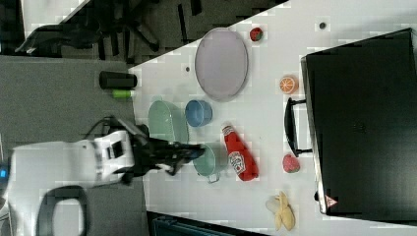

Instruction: Flap open oven.

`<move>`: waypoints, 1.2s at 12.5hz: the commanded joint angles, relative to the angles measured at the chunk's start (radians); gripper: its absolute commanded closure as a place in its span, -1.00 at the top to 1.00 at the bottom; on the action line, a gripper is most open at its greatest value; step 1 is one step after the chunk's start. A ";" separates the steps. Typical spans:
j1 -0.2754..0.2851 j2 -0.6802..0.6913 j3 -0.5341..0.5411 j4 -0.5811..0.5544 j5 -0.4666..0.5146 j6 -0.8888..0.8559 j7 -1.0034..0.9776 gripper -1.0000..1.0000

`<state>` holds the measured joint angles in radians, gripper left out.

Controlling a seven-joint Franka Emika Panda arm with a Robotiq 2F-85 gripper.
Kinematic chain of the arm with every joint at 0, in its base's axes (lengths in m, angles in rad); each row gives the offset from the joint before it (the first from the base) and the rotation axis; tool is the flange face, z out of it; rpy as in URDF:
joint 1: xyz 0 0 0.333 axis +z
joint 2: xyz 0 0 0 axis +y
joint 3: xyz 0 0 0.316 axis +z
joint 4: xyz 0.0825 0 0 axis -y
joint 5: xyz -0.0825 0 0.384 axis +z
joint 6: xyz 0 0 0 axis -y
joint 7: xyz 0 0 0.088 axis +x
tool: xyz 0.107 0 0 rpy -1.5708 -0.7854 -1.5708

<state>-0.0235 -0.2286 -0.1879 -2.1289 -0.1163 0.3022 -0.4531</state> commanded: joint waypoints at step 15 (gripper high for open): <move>-0.055 0.321 -0.225 -0.092 -0.041 0.509 -0.560 -0.65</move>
<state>-0.0787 0.1046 -0.4131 -2.2207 -0.1501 0.7954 -0.9619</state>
